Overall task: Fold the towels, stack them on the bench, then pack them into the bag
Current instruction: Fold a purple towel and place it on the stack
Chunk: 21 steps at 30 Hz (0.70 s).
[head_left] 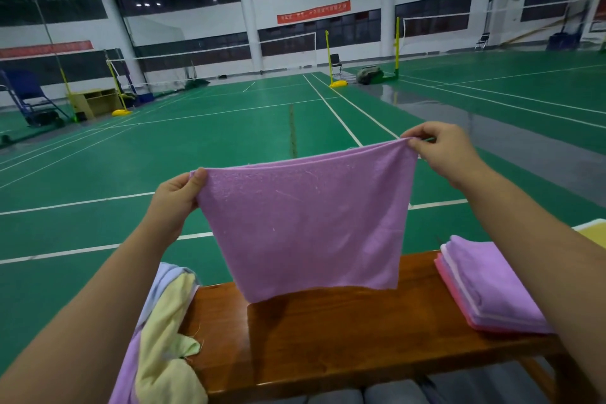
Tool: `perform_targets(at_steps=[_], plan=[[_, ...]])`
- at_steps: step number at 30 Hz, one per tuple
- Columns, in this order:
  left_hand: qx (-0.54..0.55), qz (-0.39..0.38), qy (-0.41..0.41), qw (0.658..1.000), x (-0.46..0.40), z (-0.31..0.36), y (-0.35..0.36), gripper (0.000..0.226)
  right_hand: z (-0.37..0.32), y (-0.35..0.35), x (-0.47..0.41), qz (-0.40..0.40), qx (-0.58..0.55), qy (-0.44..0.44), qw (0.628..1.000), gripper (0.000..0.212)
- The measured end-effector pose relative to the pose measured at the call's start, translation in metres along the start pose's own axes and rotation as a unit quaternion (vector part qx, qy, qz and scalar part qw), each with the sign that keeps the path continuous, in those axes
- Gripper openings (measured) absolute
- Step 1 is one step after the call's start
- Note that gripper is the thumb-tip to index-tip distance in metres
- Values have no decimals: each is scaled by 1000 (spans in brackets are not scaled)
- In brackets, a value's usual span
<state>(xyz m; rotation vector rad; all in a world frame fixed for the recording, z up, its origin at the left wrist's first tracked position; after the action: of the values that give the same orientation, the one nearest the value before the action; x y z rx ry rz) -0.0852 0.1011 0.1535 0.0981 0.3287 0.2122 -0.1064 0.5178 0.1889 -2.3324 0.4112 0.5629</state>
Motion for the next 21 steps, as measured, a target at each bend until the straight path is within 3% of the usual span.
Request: perform_targets(at_steps=[4, 13, 21], plan=[[-35, -5, 0, 999, 8, -7, 0, 26, 12, 5, 4, -30, -61, 52, 996, 14], [-7, 17, 40, 999, 24, 29, -9, 31, -9, -28, 7, -98, -267, 64, 957, 14], [-69, 27, -23, 997, 3, -11, -4, 25, 20, 17, -1, -153, -207, 140, 956, 14]])
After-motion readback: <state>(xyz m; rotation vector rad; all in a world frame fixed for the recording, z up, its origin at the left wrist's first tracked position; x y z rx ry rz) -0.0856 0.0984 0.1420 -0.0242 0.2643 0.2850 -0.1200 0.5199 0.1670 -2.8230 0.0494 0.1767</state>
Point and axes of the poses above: each hand's wrist, its own x-axis away from the middle knuckle, its own y-axis out of the palm, z = x × y, the point moved 2 cm from there along -x, towards the middle knuckle, and after that the axes turned 9 degrees about x, right-handed, at the moved point
